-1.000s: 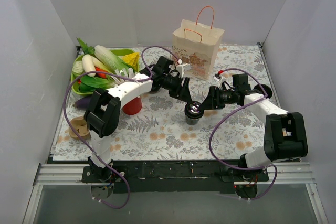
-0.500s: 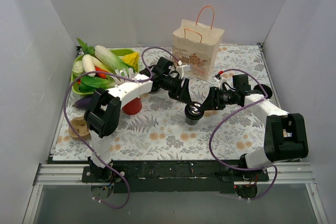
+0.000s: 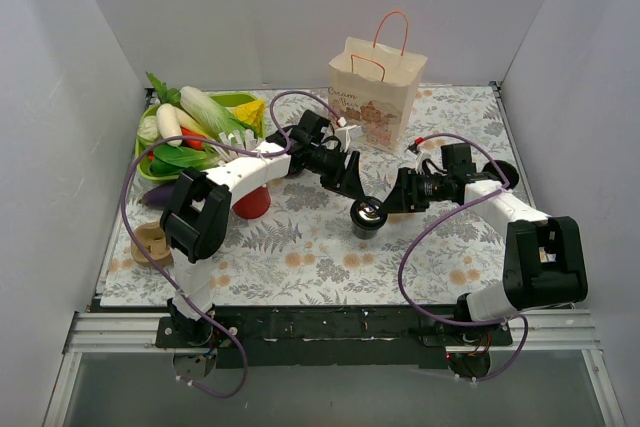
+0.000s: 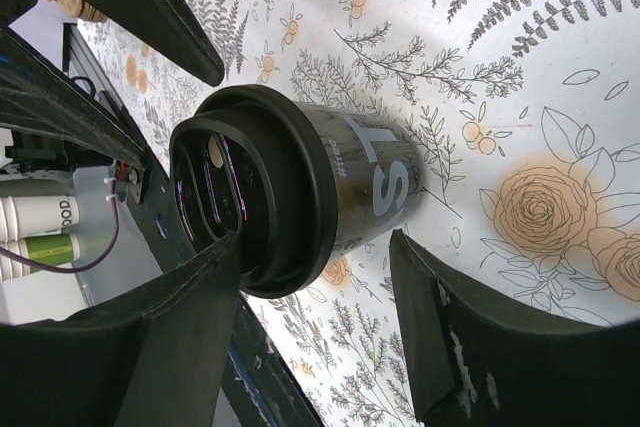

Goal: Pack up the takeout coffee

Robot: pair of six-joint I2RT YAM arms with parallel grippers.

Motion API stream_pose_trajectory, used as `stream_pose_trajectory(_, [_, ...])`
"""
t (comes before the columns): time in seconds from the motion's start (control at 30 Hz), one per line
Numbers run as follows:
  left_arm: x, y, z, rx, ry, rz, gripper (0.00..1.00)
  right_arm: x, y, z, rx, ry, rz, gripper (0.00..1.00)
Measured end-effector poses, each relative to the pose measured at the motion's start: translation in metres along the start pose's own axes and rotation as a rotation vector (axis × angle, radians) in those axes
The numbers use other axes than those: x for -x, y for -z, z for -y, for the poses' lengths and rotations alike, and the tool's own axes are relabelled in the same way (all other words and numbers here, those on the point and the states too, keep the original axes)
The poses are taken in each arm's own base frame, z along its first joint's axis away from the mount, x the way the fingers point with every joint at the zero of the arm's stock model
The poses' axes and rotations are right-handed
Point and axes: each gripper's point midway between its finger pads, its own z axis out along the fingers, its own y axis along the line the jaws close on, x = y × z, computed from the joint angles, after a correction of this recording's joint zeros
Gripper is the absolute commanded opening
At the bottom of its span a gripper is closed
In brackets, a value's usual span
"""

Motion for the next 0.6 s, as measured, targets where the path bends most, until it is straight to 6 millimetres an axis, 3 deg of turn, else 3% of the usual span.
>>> stream_pose_trajectory(0.6, [-0.018,0.006,-0.012,0.062,0.057,-0.015,0.38,0.000,0.000,0.002,-0.011,-0.006,0.000,0.67])
